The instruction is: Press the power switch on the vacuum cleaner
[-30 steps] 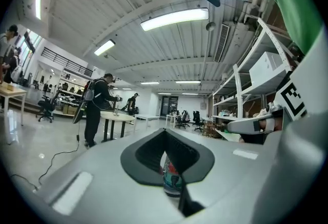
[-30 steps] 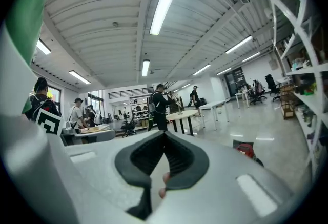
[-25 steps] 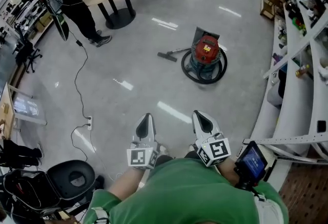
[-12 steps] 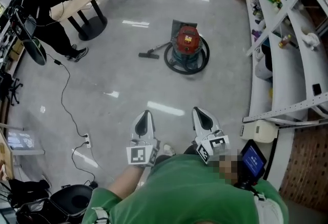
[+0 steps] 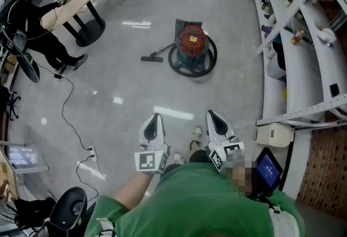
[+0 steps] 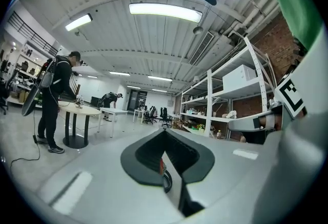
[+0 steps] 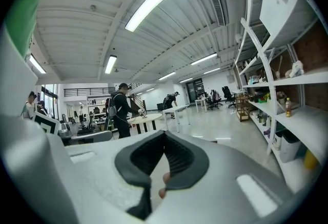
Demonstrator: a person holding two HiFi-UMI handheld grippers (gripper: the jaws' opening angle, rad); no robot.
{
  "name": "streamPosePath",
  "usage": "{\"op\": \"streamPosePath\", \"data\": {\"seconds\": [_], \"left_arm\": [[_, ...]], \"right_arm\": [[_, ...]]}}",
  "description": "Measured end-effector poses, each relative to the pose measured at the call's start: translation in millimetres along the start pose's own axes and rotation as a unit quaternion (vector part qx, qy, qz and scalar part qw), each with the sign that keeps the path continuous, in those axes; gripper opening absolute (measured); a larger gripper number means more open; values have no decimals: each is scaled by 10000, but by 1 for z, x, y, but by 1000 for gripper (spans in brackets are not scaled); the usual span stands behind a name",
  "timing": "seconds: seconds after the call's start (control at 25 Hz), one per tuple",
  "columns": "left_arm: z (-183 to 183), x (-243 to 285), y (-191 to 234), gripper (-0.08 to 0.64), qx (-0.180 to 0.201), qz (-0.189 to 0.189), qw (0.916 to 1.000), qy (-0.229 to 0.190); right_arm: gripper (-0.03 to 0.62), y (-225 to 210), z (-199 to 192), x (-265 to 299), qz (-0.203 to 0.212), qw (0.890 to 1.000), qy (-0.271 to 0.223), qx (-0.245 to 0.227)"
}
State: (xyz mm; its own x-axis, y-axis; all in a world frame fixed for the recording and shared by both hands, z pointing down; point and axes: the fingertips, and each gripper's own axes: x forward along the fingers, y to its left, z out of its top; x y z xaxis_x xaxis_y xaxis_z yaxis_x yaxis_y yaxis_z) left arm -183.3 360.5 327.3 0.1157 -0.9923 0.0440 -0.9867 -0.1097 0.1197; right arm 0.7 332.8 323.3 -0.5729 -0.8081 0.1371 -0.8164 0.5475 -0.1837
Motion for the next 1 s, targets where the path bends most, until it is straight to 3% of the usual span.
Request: {"op": "streamPosePath", "data": {"seconds": [0.32,0.48,0.72,1.0], "left_arm": [[6,73,-6,8,110,62,9999,67],[6,112,-18,8,208,-144,9997,28],[7,160,-38,8,187,-149,9997,-15],[0,198,-53,8,324,-301,9989,172]], "right_arm": [[0,-55,16,50,-3,9998,-154,91],[0,-86,27,74,-11,9996,-259,131],[0,-128,35,98,4,9996,-263,141],[0,-161,37,115,-136,9991,-259,294]]}}
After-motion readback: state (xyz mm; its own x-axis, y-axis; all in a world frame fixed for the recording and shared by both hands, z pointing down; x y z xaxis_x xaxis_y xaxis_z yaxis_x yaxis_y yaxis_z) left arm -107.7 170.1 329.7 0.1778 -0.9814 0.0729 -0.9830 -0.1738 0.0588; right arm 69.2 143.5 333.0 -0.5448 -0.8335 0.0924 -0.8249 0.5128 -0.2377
